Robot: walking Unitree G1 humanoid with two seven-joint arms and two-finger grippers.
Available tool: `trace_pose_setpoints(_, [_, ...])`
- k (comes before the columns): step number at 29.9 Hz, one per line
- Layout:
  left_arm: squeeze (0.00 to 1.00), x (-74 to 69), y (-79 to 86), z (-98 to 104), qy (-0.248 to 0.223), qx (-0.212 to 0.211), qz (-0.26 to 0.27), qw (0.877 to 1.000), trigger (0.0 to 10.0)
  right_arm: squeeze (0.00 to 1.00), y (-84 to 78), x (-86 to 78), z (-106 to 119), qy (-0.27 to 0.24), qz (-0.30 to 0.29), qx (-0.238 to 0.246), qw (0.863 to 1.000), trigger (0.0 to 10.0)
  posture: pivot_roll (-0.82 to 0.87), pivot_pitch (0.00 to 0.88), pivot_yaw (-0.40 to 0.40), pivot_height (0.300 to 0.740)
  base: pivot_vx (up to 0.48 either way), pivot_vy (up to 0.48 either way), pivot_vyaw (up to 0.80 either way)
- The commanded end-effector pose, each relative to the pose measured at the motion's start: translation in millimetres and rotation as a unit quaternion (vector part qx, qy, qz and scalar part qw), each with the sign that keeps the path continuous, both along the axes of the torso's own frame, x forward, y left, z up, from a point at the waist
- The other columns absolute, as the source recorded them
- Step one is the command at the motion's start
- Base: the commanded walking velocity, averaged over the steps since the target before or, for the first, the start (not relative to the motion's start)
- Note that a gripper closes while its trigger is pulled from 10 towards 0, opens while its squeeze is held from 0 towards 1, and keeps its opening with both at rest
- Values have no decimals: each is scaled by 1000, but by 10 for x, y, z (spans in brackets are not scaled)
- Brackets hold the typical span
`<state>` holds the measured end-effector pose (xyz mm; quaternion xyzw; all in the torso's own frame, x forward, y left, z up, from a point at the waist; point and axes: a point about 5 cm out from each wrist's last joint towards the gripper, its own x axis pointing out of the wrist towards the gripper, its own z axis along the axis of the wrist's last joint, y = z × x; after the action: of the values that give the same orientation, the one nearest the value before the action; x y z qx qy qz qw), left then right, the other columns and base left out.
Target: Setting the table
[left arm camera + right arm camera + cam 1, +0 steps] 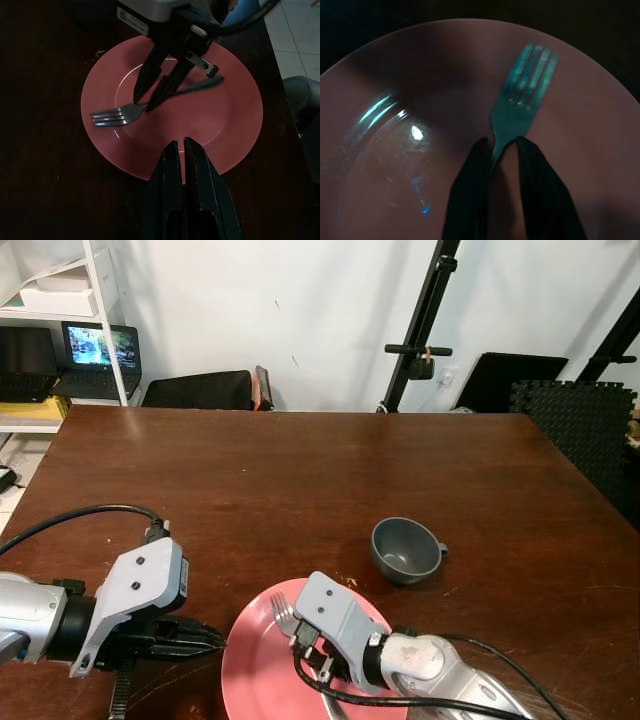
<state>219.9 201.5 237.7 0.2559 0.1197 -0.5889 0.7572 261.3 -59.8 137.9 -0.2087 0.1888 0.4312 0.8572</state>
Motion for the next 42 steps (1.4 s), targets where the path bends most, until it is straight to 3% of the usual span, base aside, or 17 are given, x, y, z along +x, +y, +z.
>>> trace_pose_setpoints(1, [0,-22,-38,-28,7,-5,-10,1000,10000,0,-150,-37,-303,73,-39,-40,996,0,38,167,-54,740,0,0,0])
trace_pose_setpoints(13, [0,9,-42,-40,2,-8,-6,1000,10000,0,-144,14,-257,87,-62,-3,994,0,39,168,-51,740,0,0,0])
trace_pose_setpoints(15, [0,21,-48,-44,-2,-10,-3,1000,10000,0,-114,77,-146,85,-71,44,993,0,39,167,-51,740,0,0,0])
trace_pose_setpoints(16, [0,21,-48,-44,-2,-10,-3,1000,10000,0,-114,77,-146,85,-71,44,993,0,39,167,-51,740,0,0,0])
trace_pose_setpoints(18, [0,51,-51,-35,-13,-18,7,1000,10000,0,-70,177,100,59,-63,122,989,0,43,167,-48,740,0,0,0])
trace_pose_setpoints(19, [0,128,-60,-6,-29,-37,34,998,10000,0,-96,287,290,17,-75,166,983,8392,46,166,-44,740,0,0,0])
trace_pose_setpoints(20, [0,172,-68,10,-38,-50,51,997,10000,0,-121,335,359,1,-84,181,980,10000,45,166,-43,740,0,0,0])
trace_pose_setpoints(25, [0,301,-106,50,-61,-92,107,988,10000,0,-201,474,556,-33,-123,239,963,10000,47,164,-38,740,0,0,0])
trace_pose_setpoints(26, [0,346,-126,53,-71,-106,130,983,10000,0,-236,517,676,-55,-132,273,951,10000,48,164,-36,740,0,0,0])
trace_pose_setpoints(31, [0,405,-108,41,-69,-127,174,974,10000,0,-310,571,835,-88,-153,320,931,10000,52,165,-23,740,0,0,0])
trace_pose_setpoints(33, [0,425,-94,43,-70,-127,181,973,10000,0,-307,574,834,-90,-150,319,931,10000,54,164,-21,740,0,0,0])
trace_pose_setpoints(36, [0,481,-73,50,-78,-123,197,969,10000,0,-258,506,761,-76,-117,288,947,10000,59,162,-22,740,0,0,0])
trace_pose_setpoints(38, [0,492,-74,56,-80,-124,203,968,10000,0,-184,332,678,-40,-59,260,963,10000,63,160,-24,740,0,0,0])
trace_pose_setpoints(42, [0,484,-81,44,-78,-124,204,968,10000,0,-146,124,682,-20,-4,245,969,10000,59,160,-26,740,0,0,0])
